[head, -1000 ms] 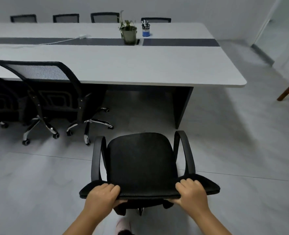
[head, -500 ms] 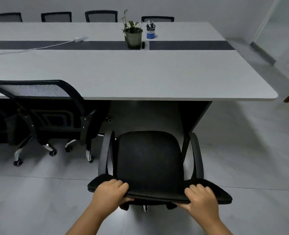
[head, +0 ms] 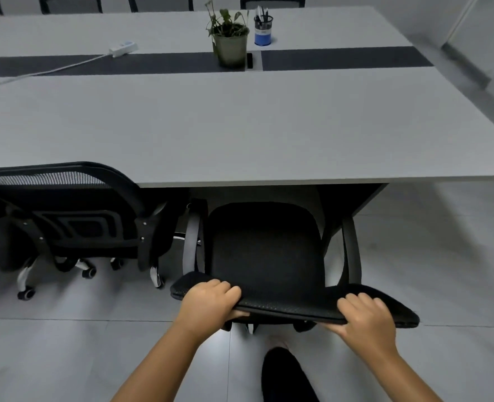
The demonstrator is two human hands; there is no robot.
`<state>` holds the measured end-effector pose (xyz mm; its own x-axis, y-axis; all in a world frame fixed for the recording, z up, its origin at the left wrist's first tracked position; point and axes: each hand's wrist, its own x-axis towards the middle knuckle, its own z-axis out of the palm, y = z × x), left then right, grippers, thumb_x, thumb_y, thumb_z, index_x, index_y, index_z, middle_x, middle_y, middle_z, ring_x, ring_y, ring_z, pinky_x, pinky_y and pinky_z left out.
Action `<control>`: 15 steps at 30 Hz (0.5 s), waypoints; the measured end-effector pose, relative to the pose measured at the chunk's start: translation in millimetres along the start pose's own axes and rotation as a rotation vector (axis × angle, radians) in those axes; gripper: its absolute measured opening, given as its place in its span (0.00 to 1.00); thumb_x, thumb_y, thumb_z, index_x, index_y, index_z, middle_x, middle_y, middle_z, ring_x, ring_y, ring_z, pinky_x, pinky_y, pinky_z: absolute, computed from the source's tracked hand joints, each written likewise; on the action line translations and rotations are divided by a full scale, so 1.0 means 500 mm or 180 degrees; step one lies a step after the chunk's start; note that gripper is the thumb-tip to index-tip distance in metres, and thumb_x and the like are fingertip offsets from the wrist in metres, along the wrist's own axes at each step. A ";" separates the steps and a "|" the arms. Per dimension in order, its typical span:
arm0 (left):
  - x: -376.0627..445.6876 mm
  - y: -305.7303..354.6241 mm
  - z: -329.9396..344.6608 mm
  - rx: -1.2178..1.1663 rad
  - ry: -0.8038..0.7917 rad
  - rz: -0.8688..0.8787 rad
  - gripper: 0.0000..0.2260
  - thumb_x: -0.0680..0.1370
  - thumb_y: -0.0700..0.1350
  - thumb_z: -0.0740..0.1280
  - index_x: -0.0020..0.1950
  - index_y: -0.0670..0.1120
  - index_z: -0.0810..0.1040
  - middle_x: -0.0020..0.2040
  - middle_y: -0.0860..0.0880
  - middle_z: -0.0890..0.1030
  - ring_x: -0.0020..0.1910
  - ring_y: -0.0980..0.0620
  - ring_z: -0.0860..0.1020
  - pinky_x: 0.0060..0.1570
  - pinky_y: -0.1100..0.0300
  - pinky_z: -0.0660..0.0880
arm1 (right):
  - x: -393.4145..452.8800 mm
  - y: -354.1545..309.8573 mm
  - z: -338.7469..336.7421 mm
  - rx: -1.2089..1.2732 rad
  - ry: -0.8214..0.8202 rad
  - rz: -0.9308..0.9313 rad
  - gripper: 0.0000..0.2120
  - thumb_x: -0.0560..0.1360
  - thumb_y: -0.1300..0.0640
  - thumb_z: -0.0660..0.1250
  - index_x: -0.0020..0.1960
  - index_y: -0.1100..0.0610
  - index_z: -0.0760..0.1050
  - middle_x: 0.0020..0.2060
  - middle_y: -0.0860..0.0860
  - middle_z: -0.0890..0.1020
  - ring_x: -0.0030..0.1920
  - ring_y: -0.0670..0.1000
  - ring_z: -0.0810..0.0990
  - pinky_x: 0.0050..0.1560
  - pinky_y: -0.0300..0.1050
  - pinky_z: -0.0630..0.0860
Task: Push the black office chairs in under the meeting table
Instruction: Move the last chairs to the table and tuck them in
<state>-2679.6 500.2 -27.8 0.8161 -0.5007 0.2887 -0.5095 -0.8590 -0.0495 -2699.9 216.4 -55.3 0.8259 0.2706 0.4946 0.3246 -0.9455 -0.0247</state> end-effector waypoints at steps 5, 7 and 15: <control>0.092 -0.059 0.029 0.0026 -0.0152 -0.0071 0.21 0.66 0.64 0.52 0.25 0.51 0.72 0.21 0.55 0.70 0.20 0.57 0.69 0.18 0.69 0.61 | 0.104 0.044 0.054 -0.0110 -0.0289 -0.0143 0.26 0.63 0.35 0.58 0.23 0.58 0.68 0.19 0.50 0.68 0.21 0.52 0.67 0.31 0.44 0.52; 0.129 -0.074 0.039 0.0043 -0.0192 -0.0073 0.21 0.66 0.64 0.52 0.25 0.51 0.72 0.21 0.55 0.70 0.20 0.58 0.69 0.18 0.69 0.61 | 0.139 0.062 0.070 -0.0139 -0.0373 -0.0136 0.23 0.61 0.37 0.59 0.23 0.57 0.68 0.19 0.50 0.68 0.21 0.51 0.67 0.31 0.44 0.52; 0.218 -0.115 0.071 0.0063 -0.0081 0.0187 0.25 0.71 0.66 0.49 0.25 0.51 0.72 0.22 0.55 0.70 0.20 0.58 0.69 0.18 0.67 0.61 | 0.187 0.105 0.101 -0.0057 -0.0436 -0.0032 0.23 0.62 0.37 0.60 0.22 0.56 0.66 0.19 0.49 0.67 0.20 0.50 0.67 0.32 0.42 0.54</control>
<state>-2552.0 491.1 -27.5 0.7918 -0.5526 0.2603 -0.5514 -0.8299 -0.0846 -2582.3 201.2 -54.4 0.8782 0.3012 0.3716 0.3261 -0.9453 -0.0042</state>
